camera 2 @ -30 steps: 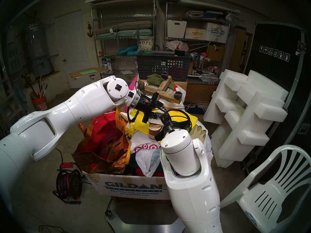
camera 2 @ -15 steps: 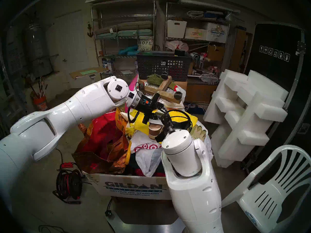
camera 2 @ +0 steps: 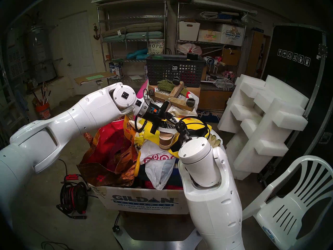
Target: Unbuckle a shoe
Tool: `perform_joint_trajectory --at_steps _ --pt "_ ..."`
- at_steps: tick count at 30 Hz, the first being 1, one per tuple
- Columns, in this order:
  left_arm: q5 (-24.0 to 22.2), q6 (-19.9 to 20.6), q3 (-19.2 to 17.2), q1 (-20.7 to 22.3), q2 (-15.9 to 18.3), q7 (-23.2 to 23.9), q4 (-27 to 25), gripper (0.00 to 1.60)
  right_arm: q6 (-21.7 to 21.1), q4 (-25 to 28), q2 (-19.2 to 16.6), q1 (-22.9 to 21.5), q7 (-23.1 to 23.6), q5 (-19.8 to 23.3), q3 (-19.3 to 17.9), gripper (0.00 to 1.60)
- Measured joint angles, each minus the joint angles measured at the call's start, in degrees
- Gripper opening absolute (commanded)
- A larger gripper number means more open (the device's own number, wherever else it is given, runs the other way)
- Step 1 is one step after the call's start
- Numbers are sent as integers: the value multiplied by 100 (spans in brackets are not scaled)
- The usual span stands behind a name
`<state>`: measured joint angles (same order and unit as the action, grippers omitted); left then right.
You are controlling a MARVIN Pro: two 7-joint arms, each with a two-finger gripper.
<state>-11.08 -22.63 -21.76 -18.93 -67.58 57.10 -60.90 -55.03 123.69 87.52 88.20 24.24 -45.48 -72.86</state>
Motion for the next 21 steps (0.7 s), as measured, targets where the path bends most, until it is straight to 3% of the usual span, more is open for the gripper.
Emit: perform_joint_trajectory --at_steps 11,18,20,21 --pt "-1 -18 0 -12 15 6 -1 79 0 -39 71 -55 147 -137 59 0" --pt "5 -22 0 -15 2 -20 0 61 0 -45 126 -55 210 -231 63 0" --pt "7 -23 0 -16 -2 -26 2 0 0 -45 144 -53 213 -253 66 0" --pt "7 -24 0 -16 -3 -31 4 0 0 -45 153 -52 213 -262 70 0"
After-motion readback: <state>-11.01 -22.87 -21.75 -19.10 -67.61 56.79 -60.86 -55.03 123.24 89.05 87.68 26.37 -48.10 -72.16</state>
